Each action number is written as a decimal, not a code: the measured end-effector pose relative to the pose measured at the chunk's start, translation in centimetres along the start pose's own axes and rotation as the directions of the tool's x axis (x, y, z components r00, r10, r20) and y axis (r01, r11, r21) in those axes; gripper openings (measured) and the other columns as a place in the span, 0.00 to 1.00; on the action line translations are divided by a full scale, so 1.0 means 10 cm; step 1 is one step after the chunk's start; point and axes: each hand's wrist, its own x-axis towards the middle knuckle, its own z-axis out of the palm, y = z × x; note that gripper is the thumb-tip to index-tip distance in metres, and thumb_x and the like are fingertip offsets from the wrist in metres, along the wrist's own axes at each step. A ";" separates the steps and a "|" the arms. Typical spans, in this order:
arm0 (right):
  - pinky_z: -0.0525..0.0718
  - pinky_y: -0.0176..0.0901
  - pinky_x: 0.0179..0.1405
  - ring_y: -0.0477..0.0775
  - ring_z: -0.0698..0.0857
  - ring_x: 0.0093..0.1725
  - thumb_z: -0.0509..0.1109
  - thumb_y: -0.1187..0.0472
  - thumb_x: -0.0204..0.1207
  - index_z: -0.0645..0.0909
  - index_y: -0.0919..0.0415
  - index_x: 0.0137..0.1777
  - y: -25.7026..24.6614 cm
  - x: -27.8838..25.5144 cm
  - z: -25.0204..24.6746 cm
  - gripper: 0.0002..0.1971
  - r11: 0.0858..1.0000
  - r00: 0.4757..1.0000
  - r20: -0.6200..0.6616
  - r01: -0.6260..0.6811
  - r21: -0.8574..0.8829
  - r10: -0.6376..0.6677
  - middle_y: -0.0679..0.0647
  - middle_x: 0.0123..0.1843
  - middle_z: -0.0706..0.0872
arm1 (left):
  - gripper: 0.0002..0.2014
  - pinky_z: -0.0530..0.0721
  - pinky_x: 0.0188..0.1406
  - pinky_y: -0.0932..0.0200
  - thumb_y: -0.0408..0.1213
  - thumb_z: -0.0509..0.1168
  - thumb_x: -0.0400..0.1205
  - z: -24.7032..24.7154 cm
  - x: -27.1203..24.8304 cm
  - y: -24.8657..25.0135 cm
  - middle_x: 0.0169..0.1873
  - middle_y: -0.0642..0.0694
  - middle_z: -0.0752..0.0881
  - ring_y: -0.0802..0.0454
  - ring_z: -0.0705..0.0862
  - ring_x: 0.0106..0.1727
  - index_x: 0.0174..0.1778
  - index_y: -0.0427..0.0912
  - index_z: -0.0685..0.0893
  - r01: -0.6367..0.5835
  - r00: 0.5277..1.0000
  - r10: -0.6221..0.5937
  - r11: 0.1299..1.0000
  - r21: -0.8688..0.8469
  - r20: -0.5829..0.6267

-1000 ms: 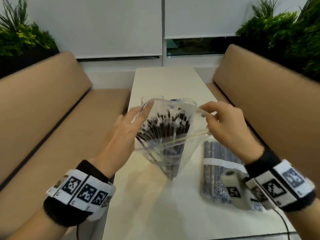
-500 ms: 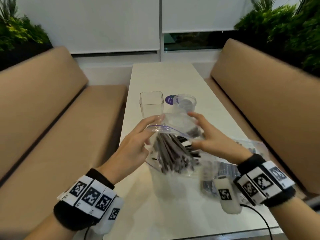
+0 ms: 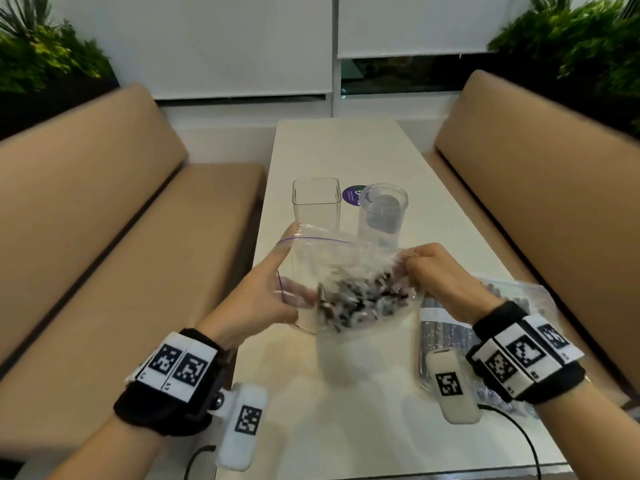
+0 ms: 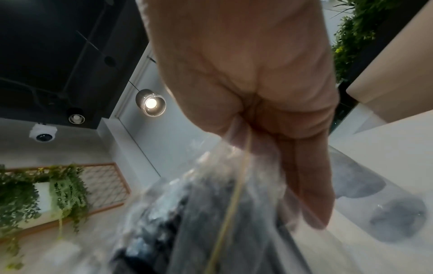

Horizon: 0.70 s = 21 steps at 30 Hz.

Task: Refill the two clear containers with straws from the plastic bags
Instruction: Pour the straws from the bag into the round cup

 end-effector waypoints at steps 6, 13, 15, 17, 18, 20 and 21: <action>0.83 0.40 0.21 0.57 0.81 0.24 0.52 0.81 0.76 0.82 0.77 0.34 0.02 0.03 0.04 0.17 0.910 0.995 0.013 -0.096 0.403 0.099 0.65 0.28 0.81 | 0.53 0.84 0.45 0.50 0.10 0.72 0.63 0.03 0.03 -0.09 0.78 0.64 0.72 0.45 0.85 0.46 0.67 0.77 0.76 -0.001 0.998 0.012 0.987 -0.161 0.068; 0.90 0.46 0.34 0.55 0.88 0.31 0.51 0.79 0.79 0.74 0.68 0.38 0.24 0.10 0.25 0.15 0.627 0.968 0.179 -0.249 0.738 0.173 0.62 0.36 0.81 | 0.51 0.90 0.48 0.61 0.13 0.80 0.63 0.24 0.08 -0.36 0.61 0.50 0.90 0.51 0.89 0.63 0.74 0.64 0.75 0.051 0.998 -0.057 0.958 -0.284 -0.013; 0.85 0.51 0.49 0.58 0.86 0.50 0.59 0.64 0.83 0.83 0.60 0.47 0.38 0.08 0.29 0.10 0.789 0.967 0.175 -0.254 0.559 0.188 0.59 0.54 0.85 | 0.33 0.89 0.48 0.65 0.21 0.83 0.63 0.34 0.14 -0.45 0.53 0.46 0.93 0.48 0.90 0.59 0.63 0.47 0.86 0.127 0.981 -0.163 0.950 -0.284 -0.107; 0.77 0.60 0.67 0.58 0.81 0.65 0.58 0.47 0.84 0.86 0.50 0.56 0.47 0.05 0.34 0.16 0.898 0.957 0.206 -0.265 0.351 0.202 0.50 0.67 0.83 | 0.28 0.88 0.60 0.58 0.34 0.87 0.59 0.46 0.21 -0.56 0.49 0.49 0.94 0.52 0.91 0.57 0.55 0.44 0.90 0.196 0.956 -0.247 0.939 -0.284 -0.157; 0.72 0.64 0.73 0.59 0.80 0.69 0.56 0.40 0.84 0.85 0.46 0.60 0.49 0.03 0.36 0.20 0.914 0.950 0.240 -0.267 0.306 0.198 0.49 0.70 0.83 | 0.30 0.85 0.66 0.52 0.39 0.88 0.56 0.51 0.25 -0.60 0.50 0.49 0.94 0.53 0.91 0.57 0.55 0.44 0.90 0.209 0.945 -0.272 0.930 -0.303 -0.182; 0.68 0.67 0.77 0.57 0.81 0.71 0.53 0.31 0.79 0.82 0.43 0.66 0.48 -0.01 0.35 0.27 0.925 0.939 0.311 -0.239 0.296 0.143 0.47 0.70 0.84 | 0.26 0.84 0.68 0.45 0.37 0.87 0.60 0.57 0.31 -0.62 0.51 0.46 0.94 0.48 0.91 0.58 0.55 0.42 0.91 0.173 0.924 -0.280 0.913 -0.368 -0.261; 0.68 0.66 0.77 0.54 0.80 0.72 0.53 0.26 0.75 0.79 0.40 0.68 0.46 -0.04 0.31 0.30 0.941 0.941 0.323 -0.194 0.277 0.099 0.45 0.72 0.84 | 0.23 0.85 0.66 0.44 0.34 0.84 0.64 0.58 0.33 -0.59 0.52 0.43 0.94 0.45 0.91 0.59 0.56 0.40 0.91 0.142 0.919 -0.272 0.903 -0.405 -0.284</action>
